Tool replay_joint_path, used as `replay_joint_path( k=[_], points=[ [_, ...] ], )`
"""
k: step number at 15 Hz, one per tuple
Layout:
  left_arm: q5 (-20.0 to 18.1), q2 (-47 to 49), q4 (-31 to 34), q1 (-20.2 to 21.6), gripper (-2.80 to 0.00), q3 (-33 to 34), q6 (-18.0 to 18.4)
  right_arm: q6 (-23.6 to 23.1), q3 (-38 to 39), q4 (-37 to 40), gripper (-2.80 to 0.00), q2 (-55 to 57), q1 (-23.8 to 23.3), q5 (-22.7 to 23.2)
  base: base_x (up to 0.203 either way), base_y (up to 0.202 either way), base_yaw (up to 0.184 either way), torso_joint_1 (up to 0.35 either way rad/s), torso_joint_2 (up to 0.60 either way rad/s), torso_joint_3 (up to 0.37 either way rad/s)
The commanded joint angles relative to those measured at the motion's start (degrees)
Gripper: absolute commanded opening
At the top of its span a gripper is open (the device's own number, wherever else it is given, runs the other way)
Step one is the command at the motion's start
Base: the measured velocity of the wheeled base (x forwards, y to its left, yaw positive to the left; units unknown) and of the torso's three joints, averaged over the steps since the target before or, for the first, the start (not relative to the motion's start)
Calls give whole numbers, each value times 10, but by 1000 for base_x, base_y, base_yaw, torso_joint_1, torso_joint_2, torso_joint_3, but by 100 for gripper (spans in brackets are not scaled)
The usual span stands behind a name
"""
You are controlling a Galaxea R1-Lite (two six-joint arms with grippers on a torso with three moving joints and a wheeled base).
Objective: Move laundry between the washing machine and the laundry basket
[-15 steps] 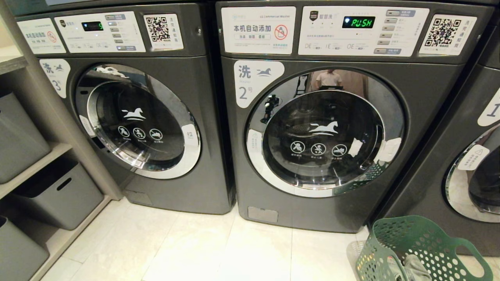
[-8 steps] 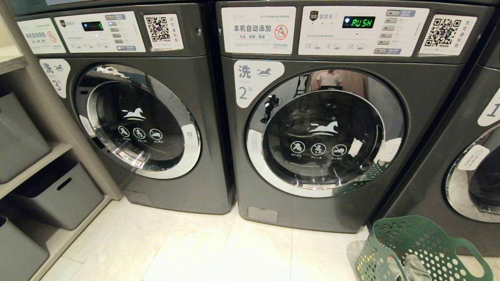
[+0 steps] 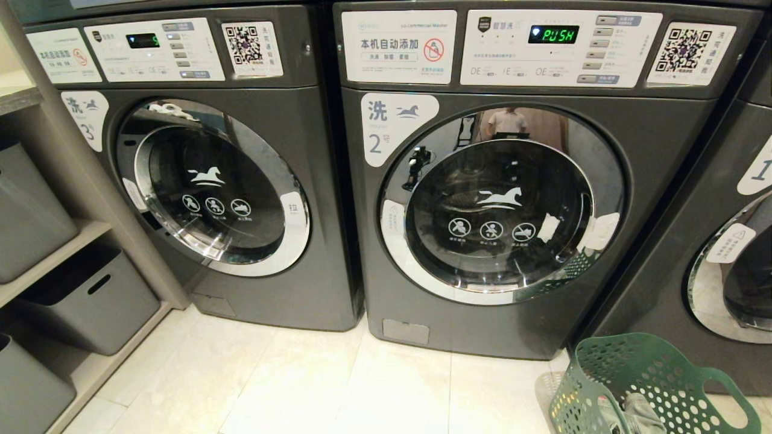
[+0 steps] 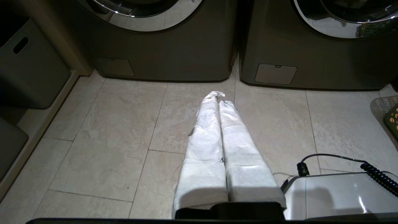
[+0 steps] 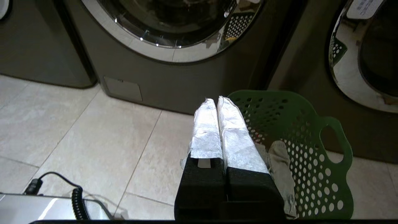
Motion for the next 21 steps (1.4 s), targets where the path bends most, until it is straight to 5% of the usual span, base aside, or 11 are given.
replay_joint_path(
  k=[1, 21],
  points=[
    [0, -1, 1, 0, -280, 0, 0, 6, 1, -1, -280, -45, -4, 0, 0, 0, 0, 0, 0, 0],
    [0, -1, 1, 0, -280, 0, -1, 6, 1, 1, -280, -45, -4, -1, 0, 0, 0, 0, 0, 0]
  ],
)
